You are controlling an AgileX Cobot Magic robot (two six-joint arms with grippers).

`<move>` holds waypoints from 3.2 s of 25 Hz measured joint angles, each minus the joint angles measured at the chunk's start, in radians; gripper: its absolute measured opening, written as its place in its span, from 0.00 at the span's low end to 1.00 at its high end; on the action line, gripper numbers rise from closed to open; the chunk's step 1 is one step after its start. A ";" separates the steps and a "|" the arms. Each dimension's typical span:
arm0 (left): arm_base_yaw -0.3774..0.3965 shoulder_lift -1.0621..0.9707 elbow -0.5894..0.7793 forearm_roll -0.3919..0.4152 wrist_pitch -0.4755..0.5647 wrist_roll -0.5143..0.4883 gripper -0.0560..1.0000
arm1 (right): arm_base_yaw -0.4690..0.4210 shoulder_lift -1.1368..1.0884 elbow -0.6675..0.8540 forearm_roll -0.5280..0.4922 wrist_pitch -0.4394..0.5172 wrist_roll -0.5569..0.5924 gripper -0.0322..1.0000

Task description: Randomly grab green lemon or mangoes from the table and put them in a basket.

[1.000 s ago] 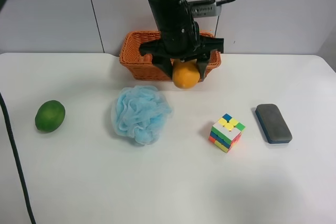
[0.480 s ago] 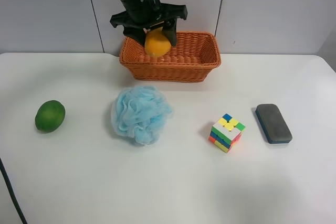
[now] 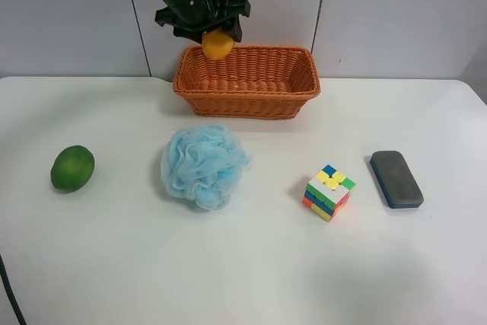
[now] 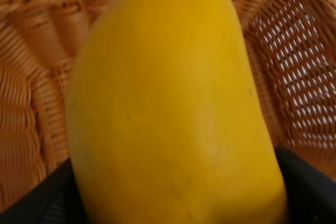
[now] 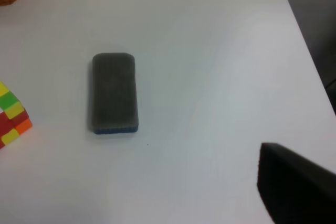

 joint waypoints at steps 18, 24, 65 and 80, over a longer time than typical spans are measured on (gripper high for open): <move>0.000 0.138 0.000 0.002 -0.122 0.011 0.78 | 0.000 0.000 0.000 0.000 0.000 0.000 0.99; 0.000 0.125 0.000 0.003 -0.083 0.013 0.99 | 0.000 0.000 0.000 0.000 0.000 0.000 0.99; 0.088 -1.752 1.189 0.143 0.462 0.104 0.99 | 0.000 0.000 0.000 0.000 0.000 0.000 0.99; 0.480 -2.138 1.467 0.055 0.436 0.277 0.99 | 0.000 0.000 0.000 0.000 0.000 0.000 0.99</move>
